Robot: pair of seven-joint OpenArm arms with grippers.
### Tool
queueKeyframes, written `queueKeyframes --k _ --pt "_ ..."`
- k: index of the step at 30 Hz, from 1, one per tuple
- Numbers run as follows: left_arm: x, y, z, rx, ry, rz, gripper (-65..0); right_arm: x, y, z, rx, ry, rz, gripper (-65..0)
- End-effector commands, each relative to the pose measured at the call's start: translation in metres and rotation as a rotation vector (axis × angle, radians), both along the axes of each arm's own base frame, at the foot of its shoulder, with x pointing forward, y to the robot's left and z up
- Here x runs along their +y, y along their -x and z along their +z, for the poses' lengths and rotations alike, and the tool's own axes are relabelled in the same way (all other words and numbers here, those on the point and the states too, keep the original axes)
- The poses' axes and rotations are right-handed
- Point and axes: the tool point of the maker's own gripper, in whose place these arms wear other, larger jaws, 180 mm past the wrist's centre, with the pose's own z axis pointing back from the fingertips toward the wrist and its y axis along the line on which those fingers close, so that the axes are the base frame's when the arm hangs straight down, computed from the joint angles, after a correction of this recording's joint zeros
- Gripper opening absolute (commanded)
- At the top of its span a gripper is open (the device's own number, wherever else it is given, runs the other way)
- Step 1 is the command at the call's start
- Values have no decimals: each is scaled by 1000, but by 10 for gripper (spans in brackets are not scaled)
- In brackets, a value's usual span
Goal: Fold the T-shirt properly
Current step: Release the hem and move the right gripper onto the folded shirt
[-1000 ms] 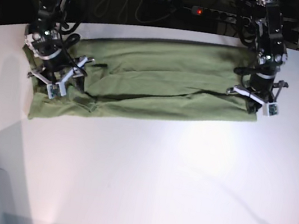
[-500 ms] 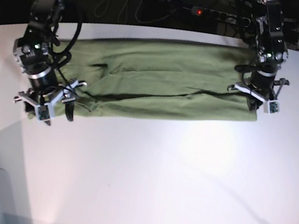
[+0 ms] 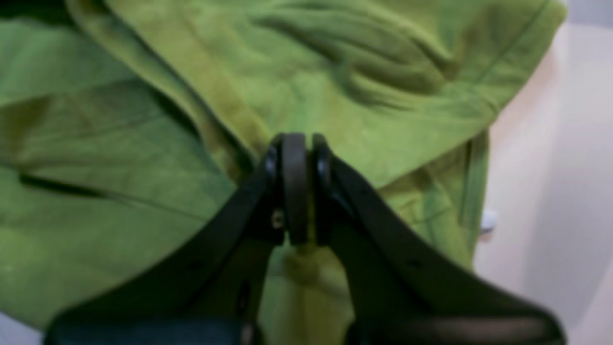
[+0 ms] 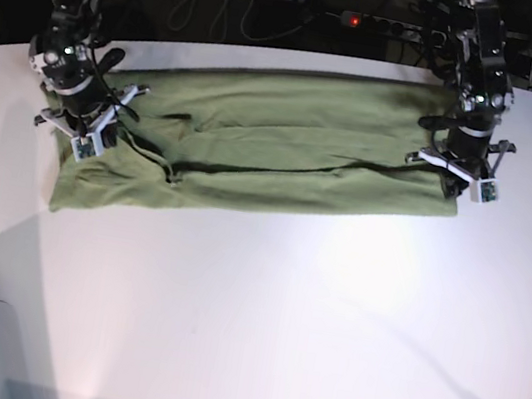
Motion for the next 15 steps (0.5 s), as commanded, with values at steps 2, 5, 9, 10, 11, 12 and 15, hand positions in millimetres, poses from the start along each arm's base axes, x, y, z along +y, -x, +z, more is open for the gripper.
queueKeyframes --k 2,5,9,10,11,12,15 --pt "3 -7 14 -48 -19 -4 -650 -10 -9 15 -52 22 11 -649" --pt "3 -7 14 -47 -20 -5 -650 -28 -9 35 -103 53 -31 -649" --pt "6 -5 22 -57 -43 -17 -650 -24 -20 79 -224 82 -16 -649" --pt "5 -5 25 -64 -47 -20 -650 -15 -22 86 -242 80 17 -649" --pt "4 -6 29 -73 -50 -22 -650 -1 -24 89 -253 63 52 -649" --pt "3 -5 31 -77 -51 -24 -650 11 -25 90 -258 46 74 -649" --pt "2 -3 35 -82 -55 -28 -650 47 -35 84 -259 -27 126 -649"
